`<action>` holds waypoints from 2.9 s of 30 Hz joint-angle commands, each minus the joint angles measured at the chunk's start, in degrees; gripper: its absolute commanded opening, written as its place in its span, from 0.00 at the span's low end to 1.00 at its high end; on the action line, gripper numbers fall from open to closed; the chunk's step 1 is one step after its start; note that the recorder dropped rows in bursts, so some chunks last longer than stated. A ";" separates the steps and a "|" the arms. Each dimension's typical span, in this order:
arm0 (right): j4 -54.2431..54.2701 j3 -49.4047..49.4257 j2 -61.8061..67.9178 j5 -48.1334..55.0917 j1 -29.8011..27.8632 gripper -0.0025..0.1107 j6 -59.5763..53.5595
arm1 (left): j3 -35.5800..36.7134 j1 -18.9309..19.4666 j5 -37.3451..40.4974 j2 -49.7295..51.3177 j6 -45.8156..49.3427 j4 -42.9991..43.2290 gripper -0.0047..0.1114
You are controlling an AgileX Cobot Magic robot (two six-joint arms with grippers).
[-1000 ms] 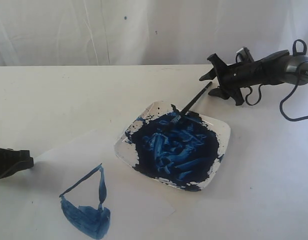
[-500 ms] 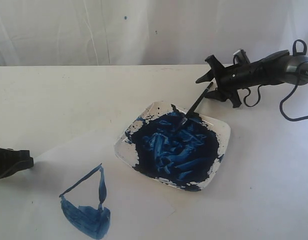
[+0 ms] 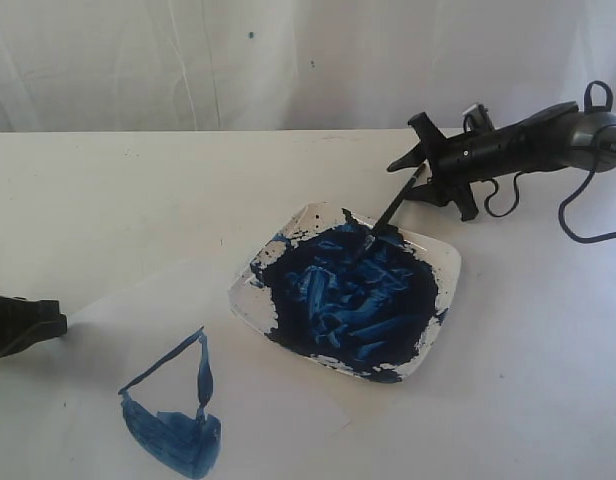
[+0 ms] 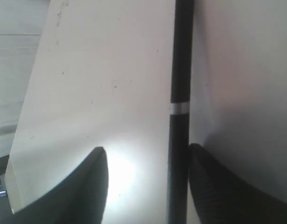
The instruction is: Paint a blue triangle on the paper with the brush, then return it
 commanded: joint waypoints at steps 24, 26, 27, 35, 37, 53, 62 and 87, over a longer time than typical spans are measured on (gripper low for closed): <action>-2.14 0.14 0.65 1.37 -0.08 0.36 1.64 | 0.28 0.00 7.33 0.57 0.34 0.52 0.04; -2.43 0.16 0.82 1.48 -0.08 0.36 1.64 | 0.28 0.00 7.33 0.57 0.34 0.52 0.04; -2.55 0.16 0.80 1.64 -0.08 0.36 1.64 | 0.28 0.00 7.33 0.57 0.34 0.52 0.04; -2.67 0.27 1.42 2.96 -0.08 0.30 1.64 | 0.28 0.00 7.33 0.57 0.34 0.52 0.04; -2.67 0.27 1.90 3.05 -0.08 0.28 1.64 | 0.28 0.00 7.33 0.57 0.34 0.52 0.04; -2.54 0.27 4.06 4.50 0.02 0.26 1.64 | 0.28 0.00 7.33 0.57 0.34 0.52 0.04; -5.16 0.27 4.06 5.98 0.02 0.25 1.64 | 0.28 0.00 7.33 0.57 0.34 0.52 0.04; -9.66 -0.08 4.06 11.17 0.02 0.15 -0.35 | 0.28 0.00 7.33 0.57 0.34 0.52 0.04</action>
